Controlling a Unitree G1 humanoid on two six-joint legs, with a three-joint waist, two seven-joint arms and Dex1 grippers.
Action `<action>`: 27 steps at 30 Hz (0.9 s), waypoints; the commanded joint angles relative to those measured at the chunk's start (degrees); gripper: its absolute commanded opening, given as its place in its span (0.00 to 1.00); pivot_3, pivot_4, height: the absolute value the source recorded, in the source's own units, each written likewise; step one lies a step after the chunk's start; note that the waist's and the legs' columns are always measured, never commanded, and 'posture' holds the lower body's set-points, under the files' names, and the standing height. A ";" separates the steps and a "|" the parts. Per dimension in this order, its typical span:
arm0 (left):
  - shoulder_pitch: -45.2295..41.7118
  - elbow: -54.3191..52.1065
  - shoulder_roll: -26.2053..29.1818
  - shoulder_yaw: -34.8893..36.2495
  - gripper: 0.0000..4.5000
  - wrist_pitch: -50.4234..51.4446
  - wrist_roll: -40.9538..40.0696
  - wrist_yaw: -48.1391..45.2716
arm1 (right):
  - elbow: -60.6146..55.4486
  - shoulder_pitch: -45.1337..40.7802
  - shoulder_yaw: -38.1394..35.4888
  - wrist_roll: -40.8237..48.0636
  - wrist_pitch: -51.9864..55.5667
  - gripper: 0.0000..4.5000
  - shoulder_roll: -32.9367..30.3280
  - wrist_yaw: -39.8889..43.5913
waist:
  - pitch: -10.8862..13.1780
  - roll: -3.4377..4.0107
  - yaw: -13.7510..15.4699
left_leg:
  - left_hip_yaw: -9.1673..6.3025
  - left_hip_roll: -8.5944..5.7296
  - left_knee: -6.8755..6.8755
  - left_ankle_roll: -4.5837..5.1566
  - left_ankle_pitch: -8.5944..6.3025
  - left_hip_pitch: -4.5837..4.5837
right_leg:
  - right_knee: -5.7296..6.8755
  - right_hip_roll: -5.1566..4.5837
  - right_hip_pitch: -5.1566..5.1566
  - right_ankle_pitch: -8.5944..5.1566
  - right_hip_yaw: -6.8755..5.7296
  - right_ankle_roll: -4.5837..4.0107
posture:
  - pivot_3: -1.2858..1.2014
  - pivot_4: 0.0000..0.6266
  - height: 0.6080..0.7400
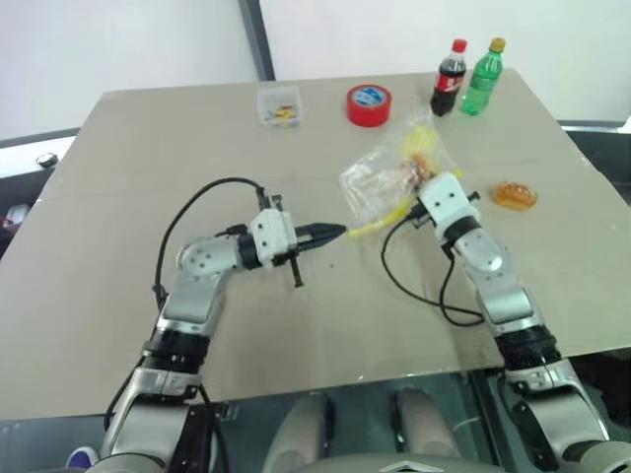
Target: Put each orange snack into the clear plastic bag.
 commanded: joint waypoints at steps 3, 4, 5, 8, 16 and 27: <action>1.56 -1.92 0.44 1.60 0.12 7.85 -3.54 1.65 | -9.05 -0.36 -3.43 5.71 8.10 0.20 3.49 0.63 | 0.00 0.00 0.13 | -0.01 0.02 0.01 0.00 0.00 0.00 | 0.00 0.00 0.01 0.00 0.00 0.00 | 0.52 0.24 0.97; 2.08 -2.14 0.59 1.99 0.18 7.19 -2.45 3.05 | -10.33 -0.88 -4.08 7.22 10.14 0.20 4.47 0.81 | 0.00 0.00 0.12 | -0.01 0.04 0.01 0.00 0.00 0.00 | 0.01 0.00 0.00 0.00 0.00 0.00 | 0.52 0.24 0.97; 2.45 -2.19 0.64 2.40 0.28 5.48 -0.45 5.25 | -11.54 -1.41 -4.75 8.72 12.22 0.20 5.42 0.95 | 0.00 0.00 0.12 | -0.02 0.05 0.01 0.00 0.00 0.00 | 0.01 0.00 0.00 0.00 0.00 0.00 | 0.52 0.24 0.97; 4.11 0.06 0.25 2.41 0.56 -6.29 9.48 14.12 | -14.54 -3.44 -6.38 12.26 18.82 0.20 7.43 1.11 | 0.00 0.00 0.45 | -0.06 0.06 0.01 -0.01 0.00 -0.01 | -0.01 -0.01 0.00 0.00 -0.02 0.00 | 0.52 0.24 0.97; 8.53 4.43 -4.17 -2.37 0.64 -20.23 28.82 35.30 | -17.71 -11.54 -11.15 20.10 38.36 0.20 11.63 -1.73 | -0.02 0.03 0.80 | -0.11 -0.02 -0.01 0.00 0.00 -0.04 | -0.02 -0.08 -0.02 0.00 -0.07 0.00 | 0.52 0.24 0.97; 7.99 8.14 -10.88 -7.22 0.64 -17.07 39.21 49.89 | -20.05 -18.07 -13.48 24.77 47.74 0.20 14.06 -5.42 | -0.03 0.04 0.59 | -0.11 -0.09 -0.02 0.03 -0.02 -0.06 | 0.01 -0.15 -0.03 0.00 -0.09 0.00 | 0.52 0.24 0.97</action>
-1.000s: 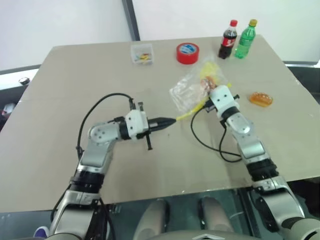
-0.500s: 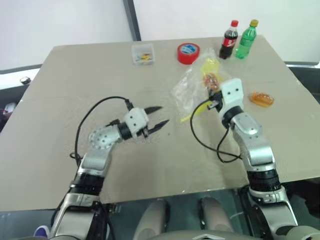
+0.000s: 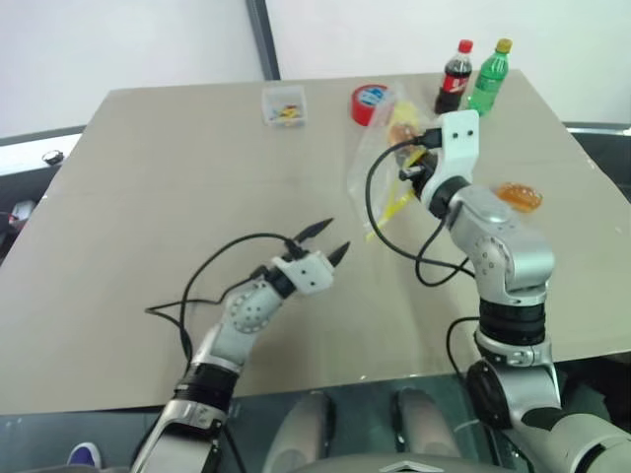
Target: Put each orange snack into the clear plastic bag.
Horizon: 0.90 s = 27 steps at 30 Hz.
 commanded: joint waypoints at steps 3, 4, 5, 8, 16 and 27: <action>-2.34 3.43 -3.74 -3.88 0.64 0.88 3.28 5.33 | -3.43 -3.16 -0.93 2.10 2.32 0.20 0.50 -1.65 | -0.07 0.11 0.06 | -0.02 -0.02 0.00 0.11 -0.07 0.01 | 0.02 -0.01 0.01 0.00 -0.02 0.00 | 0.52 0.24 0.97; -2.82 4.21 -4.65 -4.74 0.64 1.14 2.97 4.97 | -3.41 -3.36 -0.90 2.23 2.60 0.20 0.54 -1.83 | -0.13 0.22 0.17 | -0.01 -0.02 0.00 0.11 -0.06 0.01 | 0.02 -0.02 0.01 0.00 -0.02 0.00 | 0.52 0.24 0.97; -3.16 4.79 -5.32 -5.35 0.64 1.35 2.42 4.45 | -3.42 -3.46 -0.85 2.35 2.81 0.20 0.53 -2.00 | -0.15 0.25 0.24 | -0.01 -0.06 0.01 0.12 -0.06 0.01 | 0.02 -0.06 0.02 0.00 -0.02 0.00 | 0.52 0.24 0.97; -4.52 6.26 -7.11 -6.34 0.64 2.24 -0.57 1.54 | -3.34 -3.93 -0.71 2.69 3.40 0.20 0.64 -2.58 | -0.20 0.32 0.32 | -0.01 -0.15 0.01 0.12 -0.06 0.01 | 0.02 -0.11 0.03 0.00 -0.02 0.01 | 0.52 0.24 0.97; -8.72 3.43 -7.35 -7.18 0.64 8.84 -9.86 -11.71 | -3.17 -5.23 -0.79 3.64 4.47 0.20 1.16 -3.73 | -0.20 0.33 -0.16 | -0.05 -0.21 0.02 0.11 -0.05 -0.02 | 0.02 -0.09 0.02 0.00 -0.06 0.01 | 0.52 0.24 0.97; -9.17 0.53 -10.43 -8.06 0.64 14.21 -3.80 -1.19 | -3.43 -6.36 -1.14 4.76 5.36 0.20 2.10 -5.22 | -0.20 0.33 -0.16 | -0.07 -0.20 0.02 -0.01 0.02 -0.02 | 0.04 -0.06 0.02 0.00 -0.05 0.01 | 0.52 0.24 0.97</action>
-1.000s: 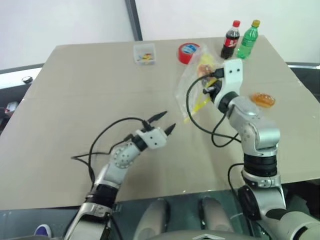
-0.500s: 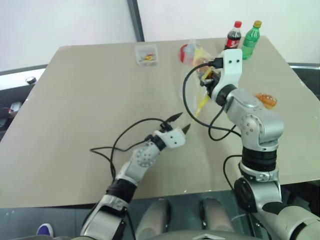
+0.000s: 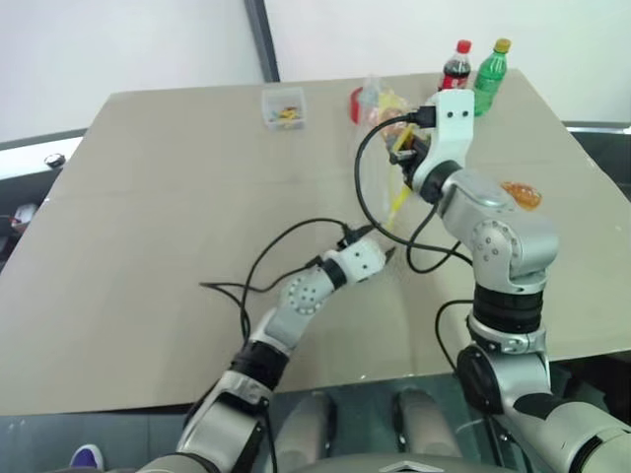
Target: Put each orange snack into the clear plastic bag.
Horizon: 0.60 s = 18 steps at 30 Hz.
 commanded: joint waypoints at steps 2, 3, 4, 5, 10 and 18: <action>-0.67 -2.26 -0.62 -0.45 0.64 0.00 3.12 5.01 | -2.84 -2.03 -0.32 0.88 -0.07 0.20 -0.07 -0.65 | 0.00 0.00 0.02 | 0.00 0.00 0.00 0.00 0.00 0.00 | 0.00 0.00 0.00 0.00 0.00 0.00 | 0.52 0.24 0.97; -1.11 -1.62 -0.78 -0.81 0.64 0.01 4.13 6.16 | -2.77 -2.15 -0.39 1.00 -0.06 0.20 -0.07 -0.73 | 0.00 0.00 0.02 | 0.00 0.00 0.00 0.00 0.00 0.00 | 0.00 0.00 0.00 0.00 0.00 0.00 | 0.52 0.24 0.97; -1.54 -0.95 -1.09 -1.04 0.64 0.16 4.65 6.98 | -2.76 -2.19 -0.37 1.06 -0.05 0.20 -0.08 -0.80 | 0.00 0.00 0.03 | 0.00 -0.01 0.00 0.00 0.00 0.00 | 0.00 0.00 0.00 0.00 0.00 0.00 | 0.52 0.24 0.97; -1.85 -0.55 -1.41 -1.18 0.64 0.70 5.24 7.75 | -2.77 -2.23 -0.32 1.10 -0.03 0.20 -0.09 -0.90 | 0.00 0.00 0.05 | 0.00 -0.01 0.00 0.00 0.00 0.00 | 0.00 0.00 0.00 0.00 0.00 0.00 | 0.52 0.24 0.97; -3.36 2.67 -3.20 -2.68 0.45 0.63 6.53 9.49 | -2.74 -2.36 -0.42 1.31 0.04 0.20 -0.19 -1.25 | 0.00 0.00 0.09 | 0.01 -0.02 0.00 0.00 0.00 0.00 | 0.00 0.00 0.00 0.00 0.00 0.00 | 0.52 0.24 0.97; -2.54 -0.06 -0.90 -1.10 0.01 1.18 7.87 13.65 | -3.57 -1.68 -0.87 1.34 0.50 0.20 -1.33 -1.54 | 0.00 -0.01 0.09 | 0.00 -0.01 0.00 0.00 0.00 -0.01 | 0.00 0.00 0.00 0.00 0.00 0.00 | 0.52 0.24 0.97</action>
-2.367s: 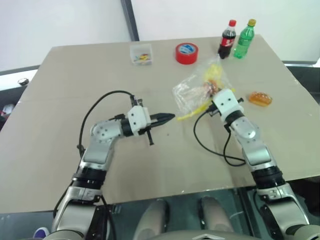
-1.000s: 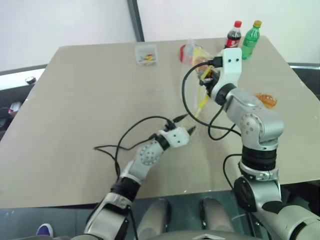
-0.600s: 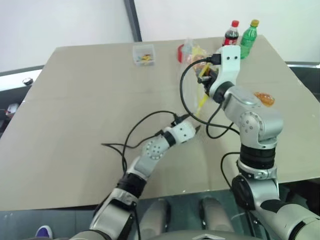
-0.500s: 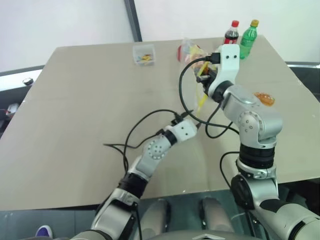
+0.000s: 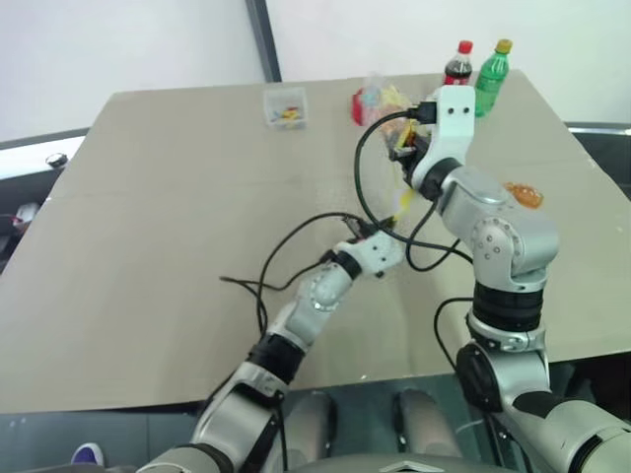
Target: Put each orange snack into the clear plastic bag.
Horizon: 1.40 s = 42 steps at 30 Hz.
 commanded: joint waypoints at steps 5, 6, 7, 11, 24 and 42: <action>1.52 -15.60 9.03 6.43 0.01 0.09 -2.33 -2.47 | -5.24 3.36 3.12 -2.55 -1.00 0.20 -8.44 2.49 | 0.01 -0.01 -0.10 | 0.00 0.13 -0.04 -0.01 0.00 -0.04 | 0.01 0.02 -0.07 0.00 0.01 -0.01 | 0.52 0.24 0.97; 1.27 -17.58 10.84 7.24 0.01 0.03 -3.36 -4.11 | -5.47 5.01 6.16 -4.36 -2.34 0.20 -11.90 3.99 | 0.01 -0.01 0.00 | -0.01 0.16 -0.04 -0.01 0.01 -0.06 | 0.00 0.02 -0.08 0.00 -0.02 -0.01 | 0.52 0.24 0.97; 1.05 -19.14 12.51 7.77 0.01 -0.02 -3.78 -5.47 | -5.61 6.59 9.45 -6.25 -4.26 0.20 -15.36 5.58 | 0.01 -0.01 0.08 | 0.01 0.14 -0.04 -0.01 0.00 -0.06 | -0.02 0.01 -0.06 0.00 -0.02 -0.01 | 0.52 0.24 0.97; 1.32 -23.84 17.22 9.13 0.01 -0.03 -3.67 -8.71 | -3.52 10.80 17.60 -11.70 -11.86 0.20 -22.43 9.33 | 0.01 -0.01 -0.09 | 0.08 0.06 -0.03 0.00 0.00 -0.06 | -0.12 -0.04 -0.03 -0.01 0.03 0.01 | 0.52 0.24 0.97; 10.77 -31.83 22.97 10.62 0.00 6.05 -2.79 -15.26 | 5.49 13.60 27.17 -21.63 -30.10 0.97 -21.14 15.48 | 0.05 -0.08 0.00 | 0.08 0.17 -0.04 -0.02 0.01 -0.04 | -0.11 0.05 -0.03 -0.01 0.04 0.00 | 0.52 0.24 0.97; 7.21 -31.26 21.66 11.62 0.00 15.48 -1.16 -14.52 | 1.96 23.56 1.20 -8.30 -32.89 0.97 -36.77 30.63 | 0.10 -0.16 0.77 | -0.03 0.17 0.02 0.16 -0.10 0.04 | -0.13 0.03 0.16 0.00 -0.11 0.01 | 0.52 0.24 0.97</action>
